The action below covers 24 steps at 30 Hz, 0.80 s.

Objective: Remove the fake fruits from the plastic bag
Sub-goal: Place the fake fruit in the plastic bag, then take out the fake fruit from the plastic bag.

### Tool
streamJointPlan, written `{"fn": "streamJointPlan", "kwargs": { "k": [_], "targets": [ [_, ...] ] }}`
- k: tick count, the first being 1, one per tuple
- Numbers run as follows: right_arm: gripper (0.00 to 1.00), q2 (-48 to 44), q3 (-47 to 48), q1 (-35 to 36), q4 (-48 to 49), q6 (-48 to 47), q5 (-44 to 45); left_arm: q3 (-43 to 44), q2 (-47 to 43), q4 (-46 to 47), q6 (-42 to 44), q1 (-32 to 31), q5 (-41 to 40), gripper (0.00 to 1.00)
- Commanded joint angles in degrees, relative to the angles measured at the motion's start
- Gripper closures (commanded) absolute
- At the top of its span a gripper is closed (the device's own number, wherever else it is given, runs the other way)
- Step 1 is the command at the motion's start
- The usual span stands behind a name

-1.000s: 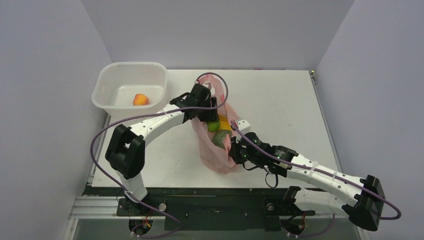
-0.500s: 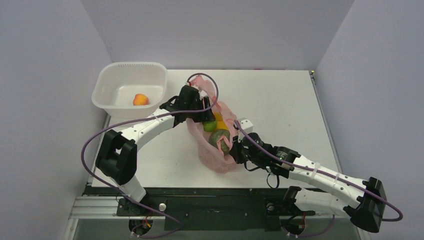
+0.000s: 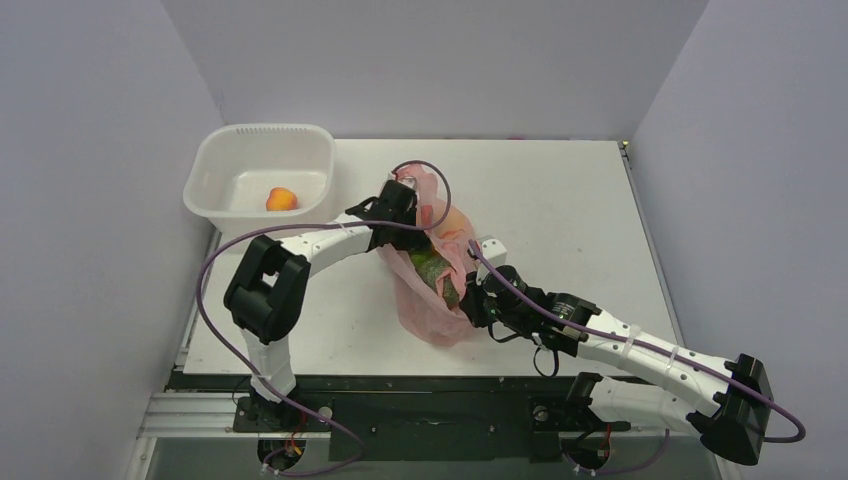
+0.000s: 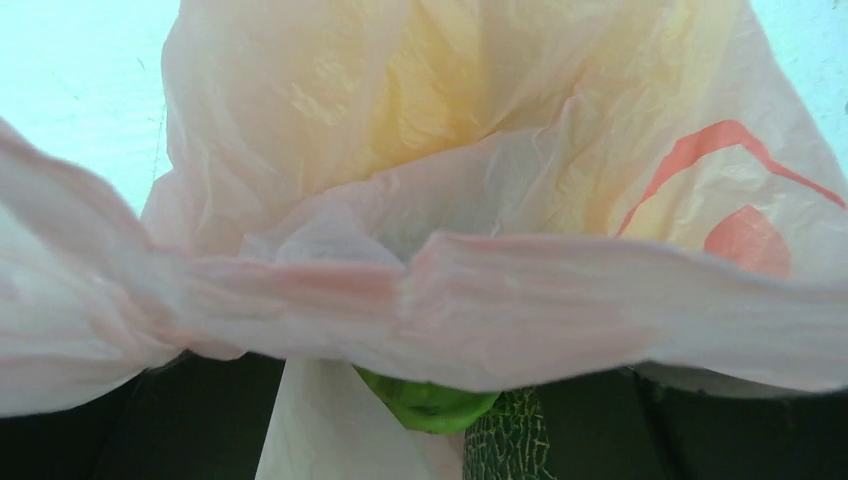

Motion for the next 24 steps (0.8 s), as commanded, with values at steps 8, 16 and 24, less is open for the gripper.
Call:
{"fn": "streamJointPlan", "kwargs": {
  "k": [8, 16, 24],
  "targets": [
    [1.00, -0.5, 0.5, 0.1, 0.4, -0.4, 1.1, 1.4, -8.9, -1.8, 1.6, -1.7, -3.1, 0.24],
    [1.00, -0.3, 0.3, 0.2, 0.6, -0.1, 0.8, 2.8, -4.4, 0.1, 0.0, -2.0, -1.7, 0.67],
    [1.00, 0.1, 0.6, 0.2, 0.2, -0.4, 0.8, 5.3, -0.6, -2.3, 1.5, -2.3, -4.1, 0.44]
  ]
}}
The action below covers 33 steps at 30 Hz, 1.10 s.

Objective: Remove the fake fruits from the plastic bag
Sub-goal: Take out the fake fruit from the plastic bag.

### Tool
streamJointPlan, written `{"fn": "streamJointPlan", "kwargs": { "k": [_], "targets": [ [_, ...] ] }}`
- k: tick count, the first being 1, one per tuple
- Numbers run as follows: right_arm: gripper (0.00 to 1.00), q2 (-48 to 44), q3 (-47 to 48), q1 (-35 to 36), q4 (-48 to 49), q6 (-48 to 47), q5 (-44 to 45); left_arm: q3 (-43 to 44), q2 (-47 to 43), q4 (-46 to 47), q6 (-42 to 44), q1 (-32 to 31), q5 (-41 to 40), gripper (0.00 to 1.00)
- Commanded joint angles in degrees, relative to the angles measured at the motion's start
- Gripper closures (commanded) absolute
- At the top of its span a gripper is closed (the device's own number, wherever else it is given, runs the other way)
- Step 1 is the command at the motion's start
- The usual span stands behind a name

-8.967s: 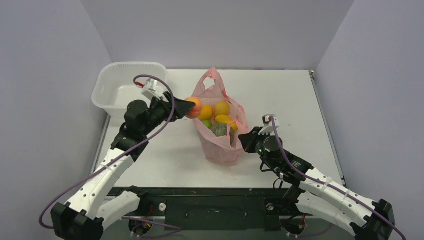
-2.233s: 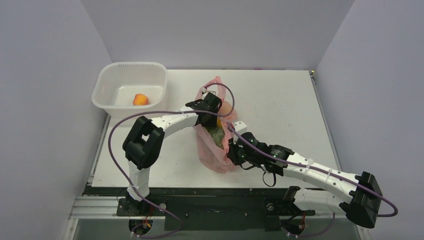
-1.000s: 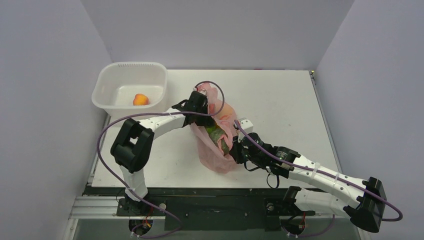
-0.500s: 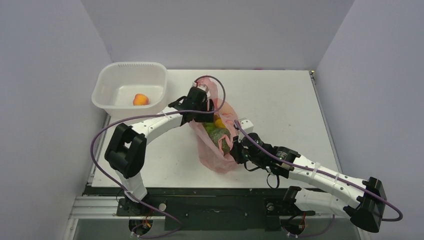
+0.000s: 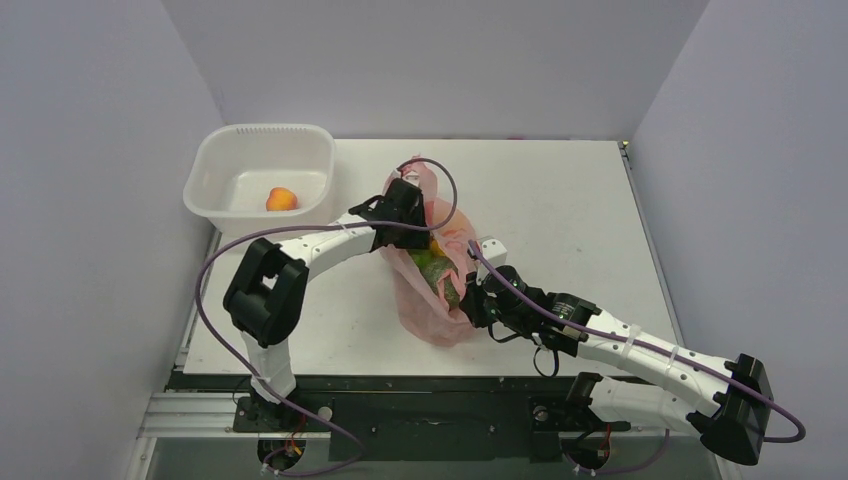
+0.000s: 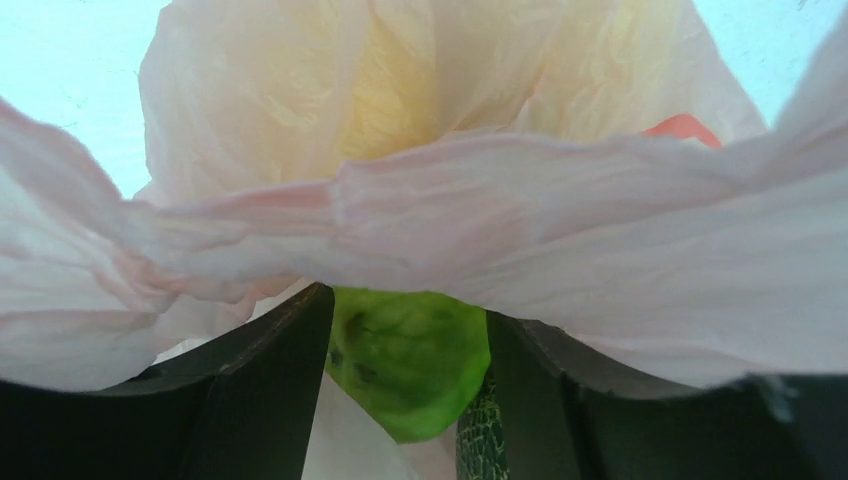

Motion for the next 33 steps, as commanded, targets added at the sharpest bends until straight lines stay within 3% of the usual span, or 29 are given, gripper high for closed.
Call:
{"fn": "streamJointPlan", "kwargs": {
  "k": [1, 7, 12, 24, 28, 33],
  "targets": [
    [1.00, 0.1, 0.7, 0.2, 0.4, -0.4, 0.7, 3.6, 1.8, -1.5, 1.2, -0.3, -2.0, 0.41],
    [1.00, 0.7, 1.1, 0.1, 0.3, -0.8, 0.6, 2.7, 2.7, -2.4, 2.7, -1.5, -1.9, 0.21],
    [1.00, 1.2, 1.3, 0.1, 0.2, -1.0, 0.5, 3.1, 4.3, -4.6, 2.9, -2.4, -1.7, 0.13],
    [1.00, 1.3, 1.5, 0.2, 0.1, -1.1, 0.9, 6.8, 1.6, -5.8, 3.8, -2.3, -1.1, 0.35],
    [1.00, 1.2, 1.4, 0.2, 0.3, -1.0, 0.9, 6.3, -0.2, -2.2, 1.5, -1.0, 3.4, 0.50],
    [1.00, 1.0, 1.2, 0.2, 0.4, -0.9, 1.0, 2.0, -1.7, 6.1, -2.6, 1.4, 9.5, 0.46]
  ]
}}
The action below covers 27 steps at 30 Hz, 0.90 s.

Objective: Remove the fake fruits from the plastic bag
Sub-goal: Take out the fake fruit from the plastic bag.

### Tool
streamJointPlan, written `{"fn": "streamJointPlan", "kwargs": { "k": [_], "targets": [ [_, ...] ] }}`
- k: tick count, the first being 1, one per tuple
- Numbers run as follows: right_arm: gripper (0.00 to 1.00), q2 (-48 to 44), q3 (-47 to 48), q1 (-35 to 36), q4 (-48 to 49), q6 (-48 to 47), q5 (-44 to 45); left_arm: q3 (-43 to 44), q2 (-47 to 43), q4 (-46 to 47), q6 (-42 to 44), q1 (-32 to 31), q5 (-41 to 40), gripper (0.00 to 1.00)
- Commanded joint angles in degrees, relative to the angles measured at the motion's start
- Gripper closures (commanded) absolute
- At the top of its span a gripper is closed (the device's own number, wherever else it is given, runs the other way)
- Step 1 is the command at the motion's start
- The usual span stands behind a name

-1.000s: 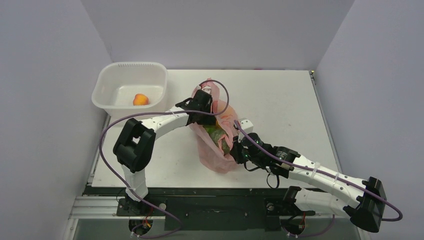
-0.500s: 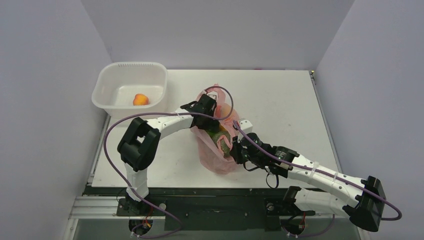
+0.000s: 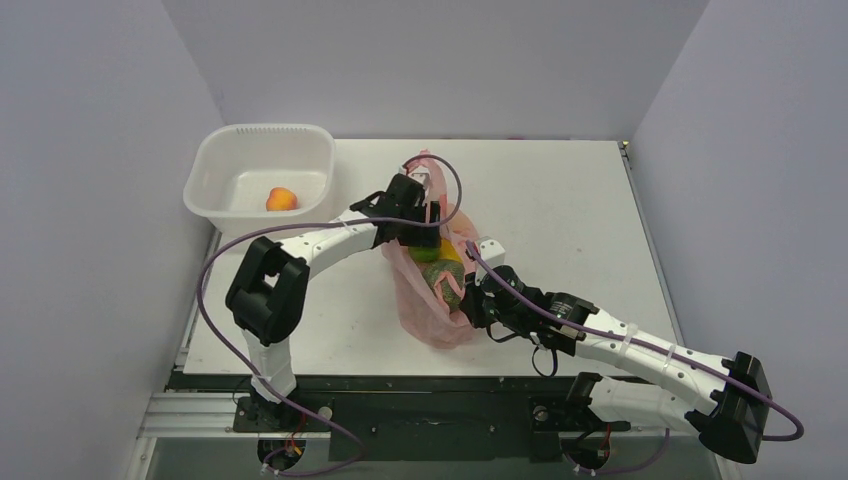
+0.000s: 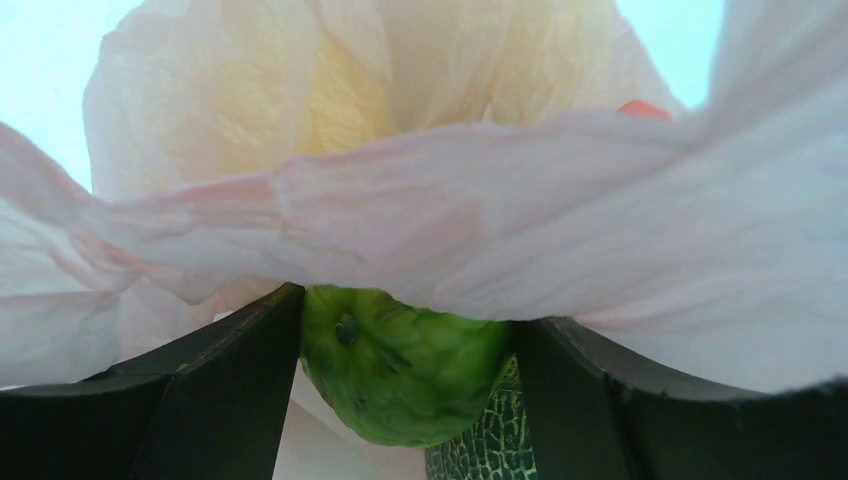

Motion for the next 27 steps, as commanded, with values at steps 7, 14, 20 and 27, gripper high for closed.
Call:
{"fn": "streamJointPlan", "kwargs": {
  "k": [7, 14, 20, 27],
  "targets": [
    [1.00, 0.2, 1.1, 0.1, 0.2, -0.7, 1.1, -8.0, -5.2, 23.0, -12.6, 5.8, 19.3, 0.45],
    [1.00, -1.7, 0.5, -0.2, -0.2, 0.1, 5.5, -15.9, -9.2, 44.5, -26.1, 8.0, 38.5, 0.58],
    [1.00, -7.4, -1.7, -3.3, -1.1, 3.5, 11.8, -19.9, -15.4, 37.6, -25.4, 8.4, 40.7, 0.65],
    [1.00, -10.9, -3.9, -7.1, -0.7, 5.0, 10.7, -22.4, -21.2, 29.8, -31.5, 8.4, 44.9, 0.68]
  ]
}}
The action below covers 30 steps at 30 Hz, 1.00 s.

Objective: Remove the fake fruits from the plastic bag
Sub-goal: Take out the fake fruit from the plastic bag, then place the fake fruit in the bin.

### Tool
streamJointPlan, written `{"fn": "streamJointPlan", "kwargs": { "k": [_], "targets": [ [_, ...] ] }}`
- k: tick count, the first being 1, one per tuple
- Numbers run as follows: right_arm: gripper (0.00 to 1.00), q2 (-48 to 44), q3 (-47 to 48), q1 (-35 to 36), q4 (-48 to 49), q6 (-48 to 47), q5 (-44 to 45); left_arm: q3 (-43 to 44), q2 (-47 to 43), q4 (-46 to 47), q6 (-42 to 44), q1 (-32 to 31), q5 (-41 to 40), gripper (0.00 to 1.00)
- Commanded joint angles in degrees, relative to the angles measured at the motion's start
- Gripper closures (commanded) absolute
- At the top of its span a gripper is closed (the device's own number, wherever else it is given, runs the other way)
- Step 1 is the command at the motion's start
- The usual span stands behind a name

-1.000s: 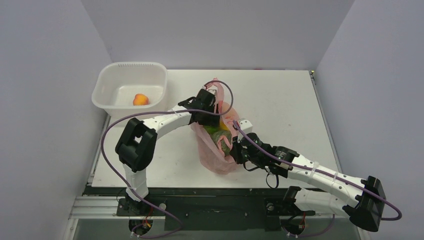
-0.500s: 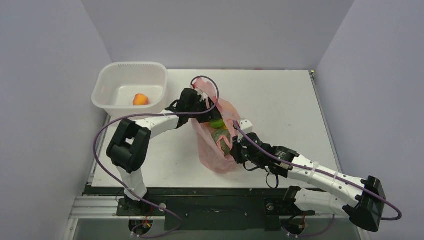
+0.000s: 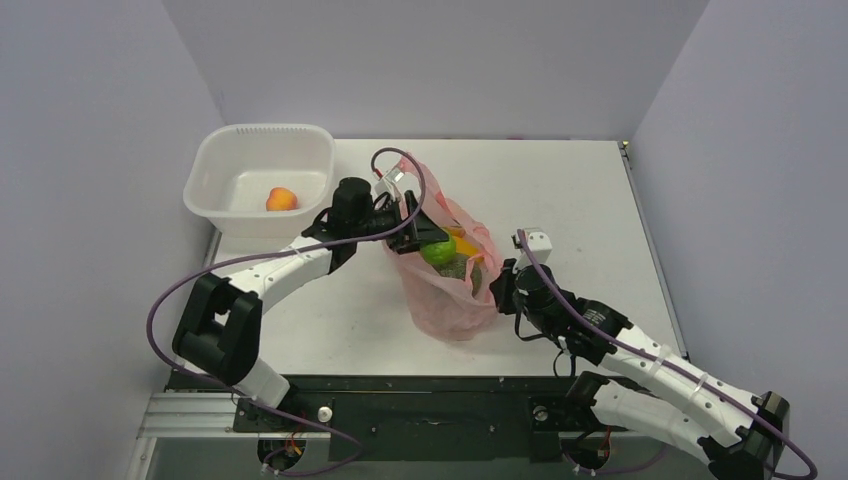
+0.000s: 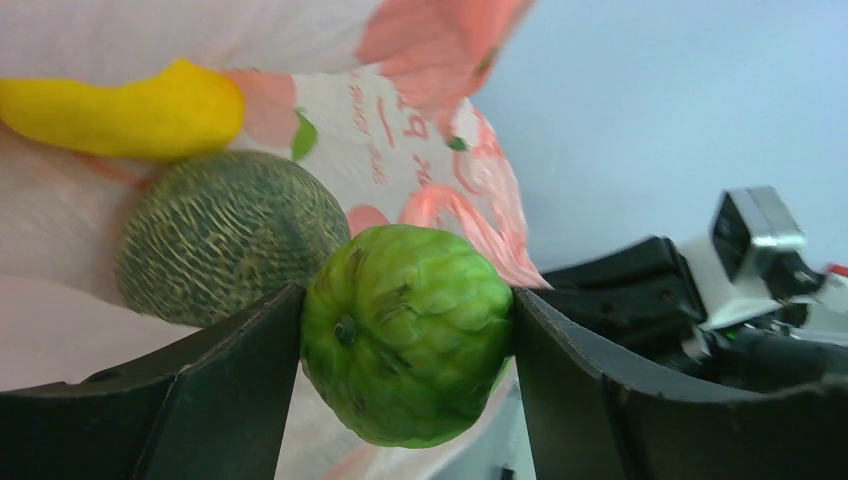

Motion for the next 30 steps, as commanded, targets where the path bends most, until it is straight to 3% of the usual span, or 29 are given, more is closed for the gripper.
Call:
{"fn": "streamJointPlan", "kwargs": {
  "k": [1, 7, 10, 11, 12, 13, 14, 15, 16, 18, 22, 27, 30],
  "targets": [
    [1.00, -0.2, -0.7, -0.9, 0.8, 1.4, 1.2, -2.1, -5.0, -1.5, -9.4, 0.0, 6.2, 0.69],
    [1.00, 1.0, -0.6, -0.9, 2.2, 1.1, -0.3, -3.0, -10.4, -3.4, -20.1, -0.3, 10.9, 0.73],
    [1.00, 1.2, -0.4, -0.9, 2.8, 1.0, -0.7, 0.1, -17.8, -11.8, -14.4, 0.2, 6.6, 0.75],
    [1.00, 1.3, -0.5, -0.9, 3.0, 1.2, -0.9, 2.0, -19.3, -16.1, -7.0, 0.6, 3.7, 0.77],
    [1.00, 1.2, -0.5, -0.8, 3.1, 1.1, -1.3, 6.6, -22.0, -28.3, -2.9, 0.7, -4.6, 0.78],
    [1.00, 1.2, -0.5, -0.8, 3.1, 1.2, -1.4, 8.9, -23.1, -34.9, 4.2, 0.6, -10.2, 0.79],
    [1.00, 1.1, -0.5, -0.9, 3.0, 1.3, -1.7, 13.2, -24.6, -46.0, 6.6, 0.5, -21.7, 0.79],
    [1.00, 0.9, -0.5, -0.8, 2.9, 1.2, -1.8, 15.0, -25.0, -55.9, 9.0, 0.8, -27.2, 0.79],
    [1.00, 0.7, -0.4, -0.8, 2.7, 1.2, -1.9, 18.2, -25.3, -59.9, 9.6, 1.0, -37.3, 0.80],
    [1.00, -0.1, -0.1, -0.8, 2.0, 0.9, -1.7, 20.8, -25.4, -65.9, 11.2, 1.2, -47.9, 0.80],
    [1.00, -2.0, 0.5, -0.7, 1.0, 0.4, -1.7, 19.8, -26.7, -59.9, 15.0, 2.6, -60.0, 0.86],
    [1.00, -3.0, 2.5, -0.8, -1.2, -0.9, -1.7, 17.7, -24.5, -41.0, 21.6, 8.6, -61.2, 0.87],
    [1.00, -2.3, 4.3, -0.9, -3.6, -1.8, -0.8, 18.7, -19.3, -35.7, 24.1, 14.1, -59.8, 0.87]
  ]
}}
